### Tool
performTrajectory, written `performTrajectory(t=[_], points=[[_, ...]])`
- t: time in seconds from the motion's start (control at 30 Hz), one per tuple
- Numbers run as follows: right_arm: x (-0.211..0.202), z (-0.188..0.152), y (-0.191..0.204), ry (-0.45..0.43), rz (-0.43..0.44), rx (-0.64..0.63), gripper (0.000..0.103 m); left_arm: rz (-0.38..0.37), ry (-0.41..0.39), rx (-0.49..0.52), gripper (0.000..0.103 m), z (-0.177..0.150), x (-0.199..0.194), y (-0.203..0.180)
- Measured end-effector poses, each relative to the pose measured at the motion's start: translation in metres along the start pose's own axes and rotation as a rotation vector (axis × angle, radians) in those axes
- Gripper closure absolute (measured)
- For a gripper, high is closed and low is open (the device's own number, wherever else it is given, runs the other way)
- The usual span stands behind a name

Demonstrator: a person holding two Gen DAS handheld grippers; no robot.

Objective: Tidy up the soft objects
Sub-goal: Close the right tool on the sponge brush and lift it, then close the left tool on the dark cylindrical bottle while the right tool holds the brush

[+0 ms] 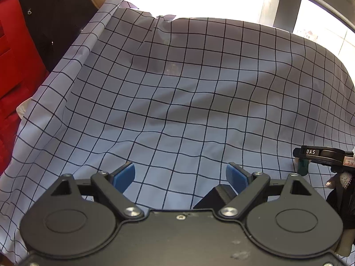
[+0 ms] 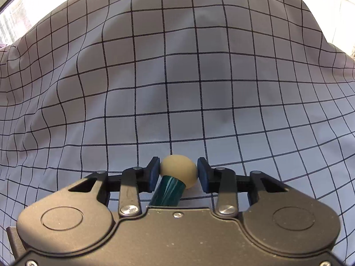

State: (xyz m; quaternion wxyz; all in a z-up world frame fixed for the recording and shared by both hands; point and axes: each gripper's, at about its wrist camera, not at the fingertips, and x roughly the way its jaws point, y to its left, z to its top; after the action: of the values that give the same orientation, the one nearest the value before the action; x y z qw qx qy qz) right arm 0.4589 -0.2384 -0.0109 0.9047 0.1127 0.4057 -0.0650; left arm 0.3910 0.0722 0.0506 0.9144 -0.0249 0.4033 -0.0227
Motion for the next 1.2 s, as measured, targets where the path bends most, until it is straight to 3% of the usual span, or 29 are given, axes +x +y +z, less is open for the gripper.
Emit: performTrajectory(t=[0.2, 0.3, 0.53, 0.67, 0.87, 0.97, 1.2], points=[[-0.01, 0.006, -0.011, -0.015, 0.001, 0.019, 0.064, 0.009, -0.005, 0.008, 0.015, 0.0, -0.001, -0.001], [-0.027, 0.006, -0.014, -0.027, 0.056, 0.056, 0.064, 0.014, -0.003, 0.001, 0.015, 0.0, 0.0, 0.0], [-0.091, -0.036, -0.033, -0.075, 0.16, 0.091, 0.064, 0.013, -0.009, 0.034, 0.015, -0.002, 0.001, -0.007], [-0.114, -0.063, -0.049, -0.103, 0.194, 0.138, 0.064, -0.005, -0.044, 0.146, 0.015, -0.009, -0.004, -0.024], [-0.132, -0.089, -0.058, -0.194, 0.229, 0.109, 0.064, -0.093, -0.111, 0.404, 0.013, -0.031, -0.011, -0.059], [-0.131, -0.091, -0.061, -0.196, 0.256, 0.083, 0.064, -0.139, -0.087, 0.478, 0.013, -0.04, -0.002, -0.074], [-0.129, -0.095, -0.064, -0.183, 0.245, 0.066, 0.064, -0.11, -0.002, 0.609, 0.013, -0.052, 0.024, -0.099]])
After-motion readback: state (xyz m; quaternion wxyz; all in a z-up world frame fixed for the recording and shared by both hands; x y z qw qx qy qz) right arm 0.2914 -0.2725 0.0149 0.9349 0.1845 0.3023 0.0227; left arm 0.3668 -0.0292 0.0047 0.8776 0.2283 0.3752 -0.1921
